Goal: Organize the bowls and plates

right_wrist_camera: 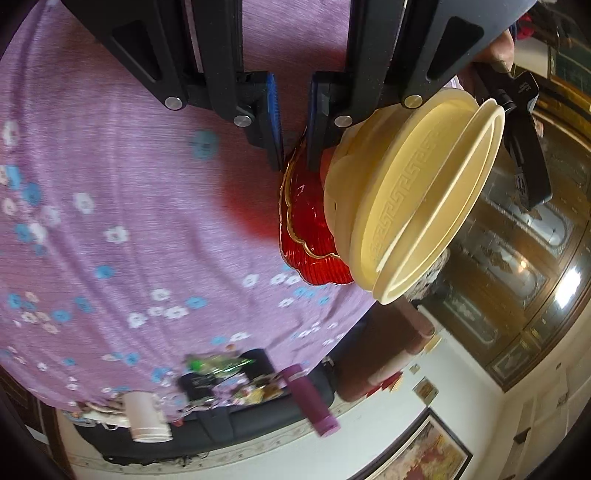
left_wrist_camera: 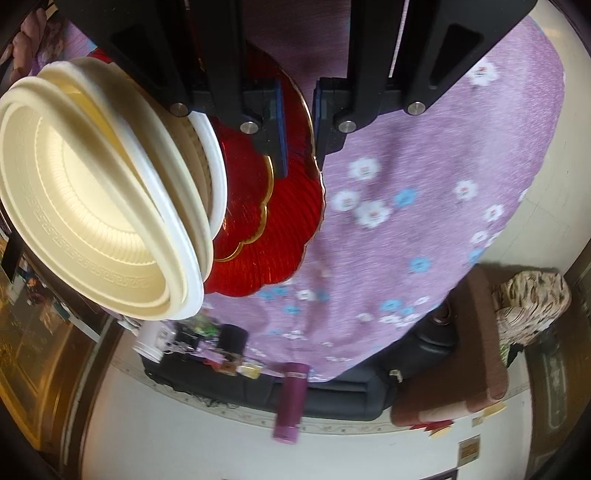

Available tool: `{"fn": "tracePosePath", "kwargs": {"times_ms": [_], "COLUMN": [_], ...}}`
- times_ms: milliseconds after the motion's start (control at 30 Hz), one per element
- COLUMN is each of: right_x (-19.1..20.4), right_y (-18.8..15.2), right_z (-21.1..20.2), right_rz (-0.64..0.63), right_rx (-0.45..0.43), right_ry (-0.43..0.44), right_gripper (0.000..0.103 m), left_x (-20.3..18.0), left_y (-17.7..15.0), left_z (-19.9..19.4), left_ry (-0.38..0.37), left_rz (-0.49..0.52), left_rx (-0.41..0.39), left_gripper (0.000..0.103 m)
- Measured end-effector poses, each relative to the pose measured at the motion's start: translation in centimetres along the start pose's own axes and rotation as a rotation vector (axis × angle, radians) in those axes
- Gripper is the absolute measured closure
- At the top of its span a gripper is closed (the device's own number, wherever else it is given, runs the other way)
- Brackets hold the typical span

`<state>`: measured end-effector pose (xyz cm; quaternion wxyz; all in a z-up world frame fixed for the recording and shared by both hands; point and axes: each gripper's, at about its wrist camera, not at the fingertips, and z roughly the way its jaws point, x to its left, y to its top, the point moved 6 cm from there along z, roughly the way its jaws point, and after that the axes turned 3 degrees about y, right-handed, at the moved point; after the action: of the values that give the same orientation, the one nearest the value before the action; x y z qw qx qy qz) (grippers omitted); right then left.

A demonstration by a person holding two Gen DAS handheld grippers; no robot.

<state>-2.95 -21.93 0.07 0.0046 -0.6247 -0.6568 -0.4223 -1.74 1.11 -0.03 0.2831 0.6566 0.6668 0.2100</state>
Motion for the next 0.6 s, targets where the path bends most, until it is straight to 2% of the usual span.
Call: {"fn": "tracePosePath", "kwargs": {"times_ms": [367, 600], "right_x": [-7.8, -11.6], "right_y": [0.2, 0.3], "right_z": [-5.9, -8.3], "right_rz": [0.129, 0.193], "right_rx": [-0.097, -0.141], "right_ry": [-0.055, -0.099], "right_gripper": [0.089, 0.089], "left_x": [-9.7, -13.6], "left_y": [0.6, 1.0], "left_z": [2.7, 4.4], "left_ry": [-0.064, -0.062], "left_rz": [0.118, 0.165], "left_rx": [0.048, 0.058], "left_gripper": [0.093, 0.093]}}
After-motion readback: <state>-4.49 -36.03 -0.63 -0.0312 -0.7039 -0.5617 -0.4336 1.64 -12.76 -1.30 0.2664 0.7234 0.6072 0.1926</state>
